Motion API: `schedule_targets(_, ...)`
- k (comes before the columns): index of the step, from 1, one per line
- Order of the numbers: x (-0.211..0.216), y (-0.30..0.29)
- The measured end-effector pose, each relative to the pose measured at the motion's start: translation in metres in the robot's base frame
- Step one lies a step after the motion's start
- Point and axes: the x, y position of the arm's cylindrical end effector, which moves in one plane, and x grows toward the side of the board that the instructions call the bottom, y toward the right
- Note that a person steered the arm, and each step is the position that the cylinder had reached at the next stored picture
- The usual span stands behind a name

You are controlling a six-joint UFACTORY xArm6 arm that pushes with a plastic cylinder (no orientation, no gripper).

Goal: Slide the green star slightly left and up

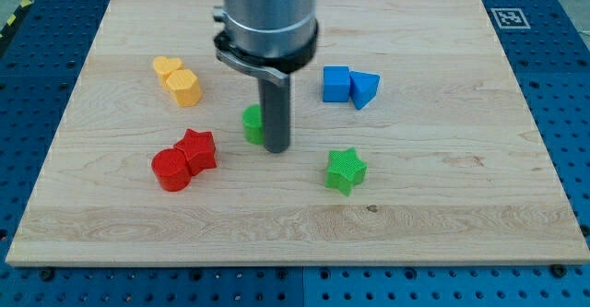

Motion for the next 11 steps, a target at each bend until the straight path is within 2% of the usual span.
schedule_targets(3,-0.064,-0.064)
schedule_targets(4,-0.058,-0.058)
schedule_targets(6,0.003,-0.018)
schedule_targets(8,0.071,0.062)
schedule_targets(9,0.089,0.116)
schedule_targets(10,0.086,0.146)
schedule_targets(11,0.082,0.149)
